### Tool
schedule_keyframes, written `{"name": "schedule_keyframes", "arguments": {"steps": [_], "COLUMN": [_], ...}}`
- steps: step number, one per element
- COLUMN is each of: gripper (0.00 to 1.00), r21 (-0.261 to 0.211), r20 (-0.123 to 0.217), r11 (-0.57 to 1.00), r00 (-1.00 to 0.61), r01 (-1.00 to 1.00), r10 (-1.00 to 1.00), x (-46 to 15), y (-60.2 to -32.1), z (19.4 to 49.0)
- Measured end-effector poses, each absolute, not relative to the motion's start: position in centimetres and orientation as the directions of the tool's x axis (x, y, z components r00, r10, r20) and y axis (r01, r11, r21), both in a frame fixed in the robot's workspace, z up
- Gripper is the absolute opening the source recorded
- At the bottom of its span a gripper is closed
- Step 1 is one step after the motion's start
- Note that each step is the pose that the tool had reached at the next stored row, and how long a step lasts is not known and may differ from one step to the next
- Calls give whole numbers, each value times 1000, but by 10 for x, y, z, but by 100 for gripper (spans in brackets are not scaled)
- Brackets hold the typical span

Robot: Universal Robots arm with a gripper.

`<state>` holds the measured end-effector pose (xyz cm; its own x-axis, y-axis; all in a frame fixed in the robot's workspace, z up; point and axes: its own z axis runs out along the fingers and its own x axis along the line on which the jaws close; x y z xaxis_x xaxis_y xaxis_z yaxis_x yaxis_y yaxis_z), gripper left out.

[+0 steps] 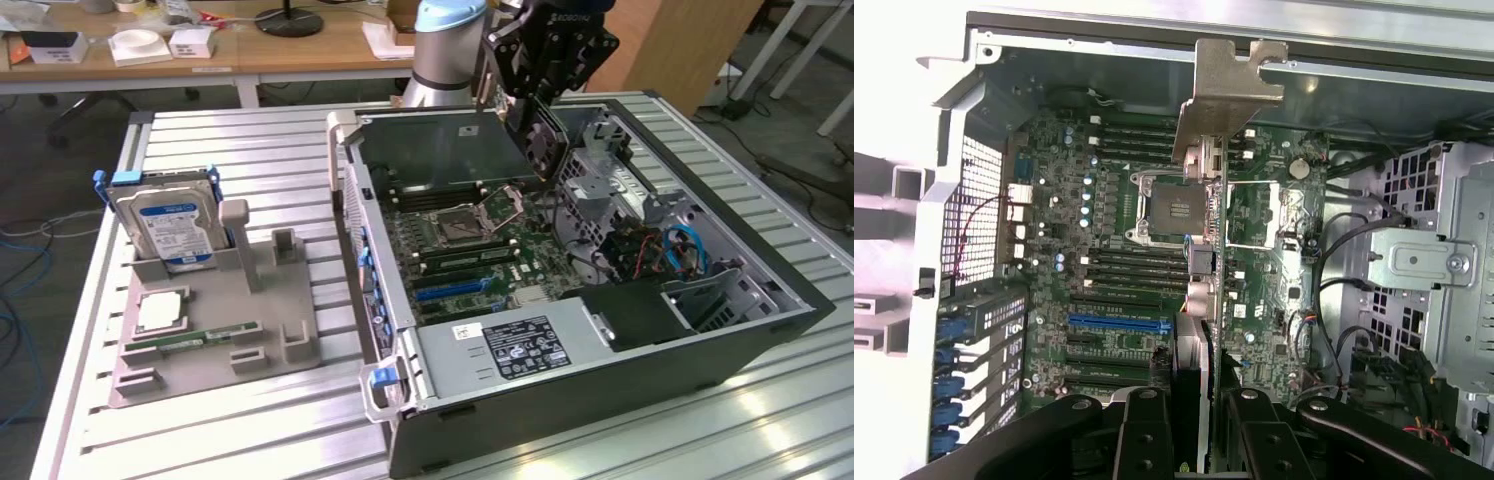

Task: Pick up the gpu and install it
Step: 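Insert the gpu into the slot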

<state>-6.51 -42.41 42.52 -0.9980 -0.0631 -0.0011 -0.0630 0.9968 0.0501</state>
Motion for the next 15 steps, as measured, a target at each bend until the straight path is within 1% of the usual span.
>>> {"name": "schedule_keyframes", "arguments": {"steps": [15], "gripper": [27], "r21": [49], "r20": [-1], "r11": [980], "r00": [-981], "r01": [-195], "r10": [-195], "x": [-65], "y": [-424], "z": [425]}}
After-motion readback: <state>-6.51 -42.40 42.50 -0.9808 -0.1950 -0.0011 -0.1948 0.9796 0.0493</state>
